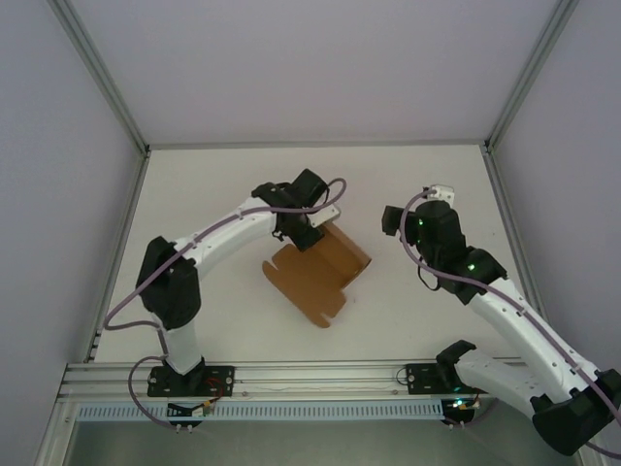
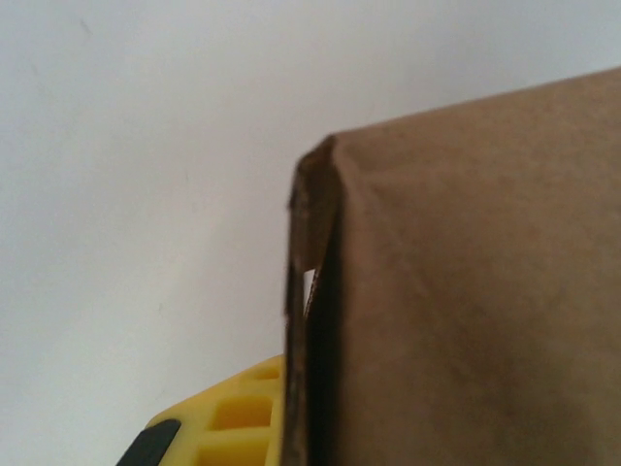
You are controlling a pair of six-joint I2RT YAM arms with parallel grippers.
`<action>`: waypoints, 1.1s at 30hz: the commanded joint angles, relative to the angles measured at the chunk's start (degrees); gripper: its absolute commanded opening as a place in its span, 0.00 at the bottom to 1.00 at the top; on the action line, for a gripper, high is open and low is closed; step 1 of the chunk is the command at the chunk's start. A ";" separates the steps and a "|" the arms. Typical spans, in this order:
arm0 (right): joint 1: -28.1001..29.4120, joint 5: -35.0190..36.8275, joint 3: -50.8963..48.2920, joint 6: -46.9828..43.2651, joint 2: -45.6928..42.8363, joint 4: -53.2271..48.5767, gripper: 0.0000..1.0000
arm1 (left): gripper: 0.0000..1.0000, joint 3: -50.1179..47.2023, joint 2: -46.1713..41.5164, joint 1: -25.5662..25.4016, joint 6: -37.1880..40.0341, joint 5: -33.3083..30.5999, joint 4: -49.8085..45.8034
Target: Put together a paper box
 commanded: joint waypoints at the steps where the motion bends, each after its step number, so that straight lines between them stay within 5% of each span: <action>1: -0.56 1.01 2.59 1.01 0.95 -8.05 1.00 | 0.00 6.72 4.91 -0.98 17.89 -7.09 -18.64; 8: -2.78 -1.25 2.67 2.32 3.19 -11.15 1.00 | 0.00 11.51 13.80 -5.65 25.95 -16.80 -18.79; 20: -6.72 -4.88 1.37 0.37 4.81 -9.40 1.00 | 0.06 15.29 27.29 -9.46 23.70 -27.45 -4.85; 27: -8.38 -8.69 0.51 -0.42 5.92 -7.88 1.00 | 0.40 18.73 25.51 -9.72 22.50 -24.20 -9.54; 33: -8.70 -9.94 0.28 -0.88 5.34 -7.69 1.00 | 0.53 19.78 19.92 -9.81 22.78 -17.98 -12.69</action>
